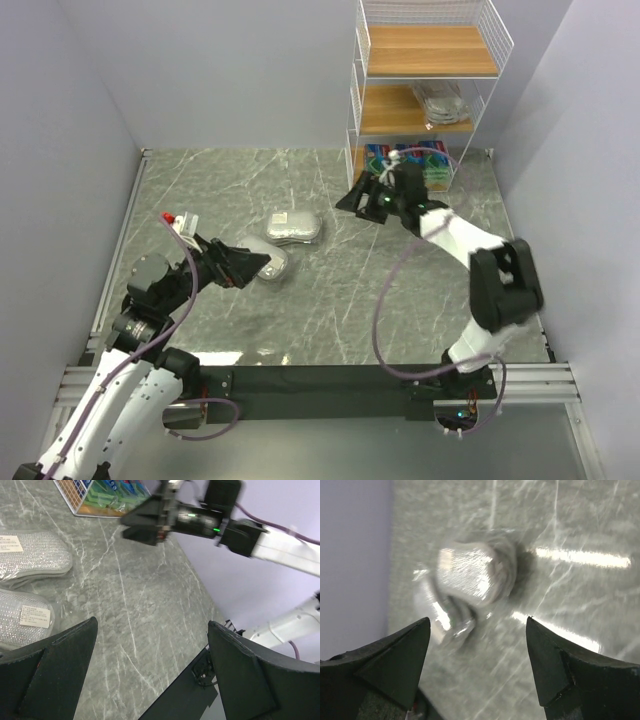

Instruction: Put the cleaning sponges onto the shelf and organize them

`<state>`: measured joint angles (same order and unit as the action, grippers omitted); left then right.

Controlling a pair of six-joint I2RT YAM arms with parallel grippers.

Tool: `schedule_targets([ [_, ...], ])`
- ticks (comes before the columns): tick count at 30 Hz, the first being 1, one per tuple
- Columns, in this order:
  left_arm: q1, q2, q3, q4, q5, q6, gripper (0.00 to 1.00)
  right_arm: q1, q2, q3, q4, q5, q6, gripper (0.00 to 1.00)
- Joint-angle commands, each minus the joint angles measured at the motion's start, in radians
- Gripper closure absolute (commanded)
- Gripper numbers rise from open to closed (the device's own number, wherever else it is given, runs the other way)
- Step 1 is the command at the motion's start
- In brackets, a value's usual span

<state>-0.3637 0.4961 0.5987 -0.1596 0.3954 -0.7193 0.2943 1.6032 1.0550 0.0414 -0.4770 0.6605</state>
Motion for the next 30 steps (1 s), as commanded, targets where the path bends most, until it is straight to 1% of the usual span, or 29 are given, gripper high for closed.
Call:
schedule_targets([
  [1, -0.004, -0.025, 0.009, 0.009, 0.0, -0.005, 0.01, 0.046, 0.139, 0.129, -0.034, 0.021, -0.136, 0.16],
  [2, -0.004, -0.03, 0.01, 0.003, -0.001, -0.003, 0.01, 0.063, 0.202, 0.181, -0.034, 0.023, -0.157, 0.16],
  [5, -0.004, -0.036, 0.015, -0.018, -0.01, 0.006, 0.01, 0.089, 0.297, 0.255, -0.086, 0.057, -0.186, 0.16],
  [11, -0.004, -0.034, 0.018, -0.028, -0.017, 0.017, 0.01, 0.129, 0.371, 0.321, -0.072, 0.106, -0.193, 0.15],
  [16, -0.003, -0.025, 0.012, -0.012, -0.006, 0.006, 0.01, 0.169, 0.438, 0.375, -0.103, 0.155, -0.206, 0.15],
  [20, -0.004, -0.036, 0.013, -0.02, -0.007, 0.007, 0.01, 0.177, 0.451, 0.367, -0.084, 0.198, -0.184, 0.15],
  [23, -0.004, -0.039, 0.01, -0.024, -0.009, 0.009, 0.01, 0.19, 0.465, 0.361, -0.077, 0.193, -0.171, 0.17],
  [26, -0.004, -0.034, 0.01, -0.021, -0.006, 0.008, 0.01, 0.212, 0.465, 0.349, -0.06, 0.207, -0.162, 0.2],
  [30, -0.004, -0.028, 0.013, -0.009, 0.003, 0.001, 0.01, 0.213, 0.485, 0.346, -0.043, 0.166, -0.128, 0.41],
])
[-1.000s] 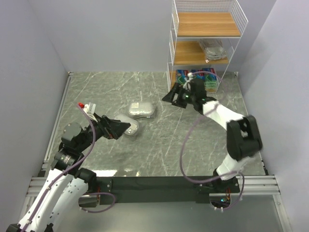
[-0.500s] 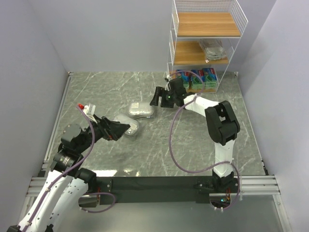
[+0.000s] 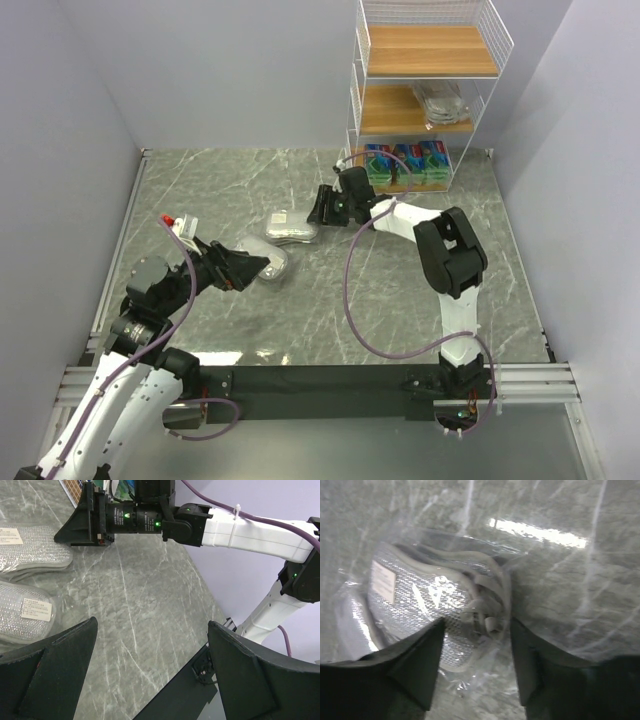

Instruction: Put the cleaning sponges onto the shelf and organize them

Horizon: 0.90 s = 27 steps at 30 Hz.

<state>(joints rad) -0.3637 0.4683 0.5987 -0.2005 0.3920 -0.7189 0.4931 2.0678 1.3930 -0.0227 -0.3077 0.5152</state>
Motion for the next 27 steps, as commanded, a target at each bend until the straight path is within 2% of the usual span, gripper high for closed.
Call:
schedule_targets([
  [1, -0.004, -0.002, 0.016, 0.026, 0.005, 0.003, 0.01, 0.015, 0.021, 0.008, 0.021, -0.007, 0.023, 0.48],
  [2, -0.004, -0.003, 0.018, 0.023, 0.002, 0.004, 0.01, 0.015, 0.02, 0.003, 0.021, -0.011, 0.023, 0.61],
  [3, -0.004, -0.007, 0.024, 0.018, -0.002, 0.01, 0.01, 0.015, 0.02, -0.002, 0.021, -0.011, 0.026, 0.67],
  [7, -0.004, -0.02, 0.019, 0.003, -0.008, 0.012, 0.01, 0.012, -0.006, -0.043, 0.021, -0.007, 0.035, 0.75],
  [9, -0.004, -0.022, 0.012, 0.009, -0.005, 0.007, 0.01, 0.007, -0.014, -0.058, 0.021, -0.01, 0.042, 0.9],
  [11, -0.004, -0.02, 0.01, 0.012, -0.002, 0.006, 0.01, -0.005, -0.021, -0.081, 0.055, -0.03, 0.06, 1.0],
  [14, -0.004, -0.016, 0.019, 0.007, -0.005, 0.01, 0.01, -0.03, -0.06, -0.149, 0.113, -0.092, 0.112, 1.0],
  [20, -0.004, -0.014, 0.016, 0.01, -0.009, 0.012, 0.01, -0.134, -0.219, -0.368, 0.318, -0.223, 0.296, 1.0],
  [27, -0.004, 0.003, 0.0, 0.047, -0.001, -0.005, 0.01, -0.235, -0.423, -0.571, 0.467, -0.34, 0.445, 1.0],
])
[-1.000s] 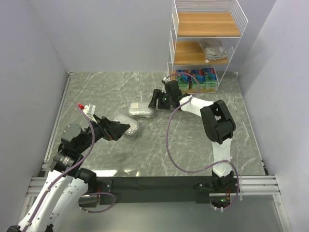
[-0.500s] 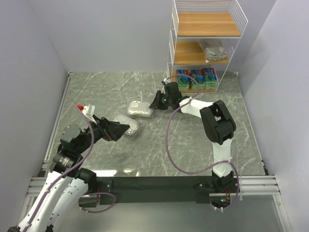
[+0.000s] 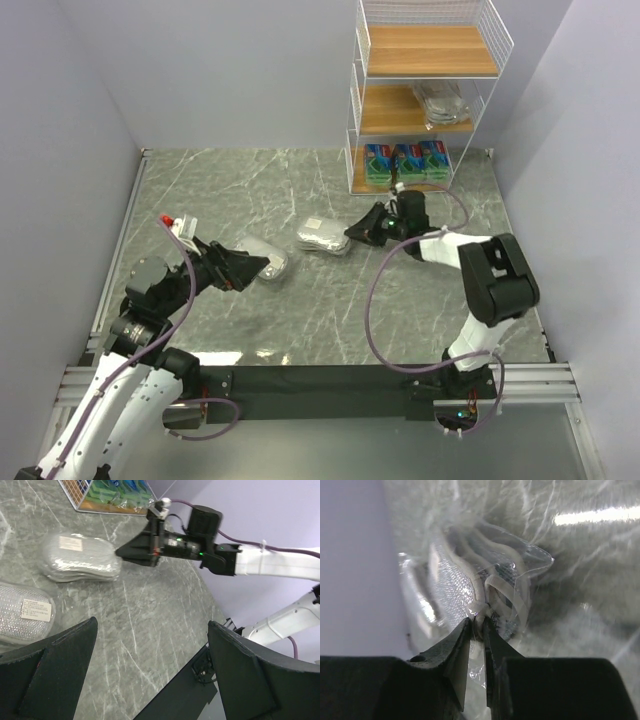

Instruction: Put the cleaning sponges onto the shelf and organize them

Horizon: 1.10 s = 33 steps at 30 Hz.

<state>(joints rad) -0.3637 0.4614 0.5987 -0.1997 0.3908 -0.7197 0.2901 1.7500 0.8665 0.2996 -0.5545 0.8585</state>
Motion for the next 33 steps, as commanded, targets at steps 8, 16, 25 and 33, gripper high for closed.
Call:
schedule_targets([
  [8, -0.004, 0.013, 0.004, 0.04, -0.007, 0.005, 0.01, -0.146, -0.303, -0.181, 0.188, -0.205, 0.2, 1.0],
  [16, -0.004, 0.007, 0.006, 0.037, -0.01, 0.005, 0.01, -0.314, -0.544, -0.208, 0.096, -0.239, 0.235, 1.0],
  [25, -0.003, 0.022, 0.004, 0.06, 0.003, 0.002, 0.01, -0.462, -0.653, -0.13, 0.111, -0.17, 0.347, 1.0],
  [33, -0.004, 0.019, 0.016, 0.051, 0.003, 0.003, 0.01, -0.462, -0.566, -0.028, 0.18, -0.009, 0.497, 1.0],
])
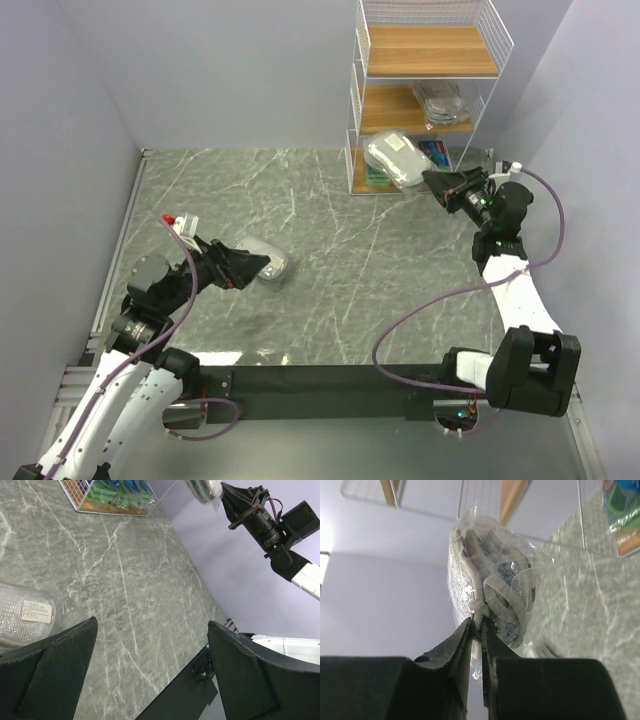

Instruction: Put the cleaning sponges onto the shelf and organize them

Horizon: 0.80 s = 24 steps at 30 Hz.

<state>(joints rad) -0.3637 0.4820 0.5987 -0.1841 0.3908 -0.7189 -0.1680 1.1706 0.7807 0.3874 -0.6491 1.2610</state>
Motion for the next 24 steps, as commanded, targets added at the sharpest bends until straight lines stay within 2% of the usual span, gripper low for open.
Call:
schedule_targets([
  [1, -0.004, -0.006, 0.016, 0.032, 0.0, 0.004, 0.01, -0.004, 0.017, 0.068, 0.079, 0.104, 0.104, 1.0],
  [6, -0.004, -0.014, 0.024, 0.014, -0.004, 0.012, 0.01, -0.001, 0.055, 0.141, 0.065, 0.219, 0.129, 1.0],
  [10, -0.004, -0.006, 0.021, 0.031, 0.005, 0.004, 0.01, 0.019, 0.126, 0.193, 0.088, 0.252, 0.155, 1.0],
  [18, -0.004, -0.008, 0.03, 0.023, 0.005, 0.004, 0.01, 0.11, 0.273, 0.331, 0.07, 0.304, 0.19, 1.0],
  [24, -0.004, -0.014, 0.021, 0.018, 0.005, 0.003, 0.01, 0.162, 0.307, 0.37, 0.074, 0.425, 0.218, 1.0],
])
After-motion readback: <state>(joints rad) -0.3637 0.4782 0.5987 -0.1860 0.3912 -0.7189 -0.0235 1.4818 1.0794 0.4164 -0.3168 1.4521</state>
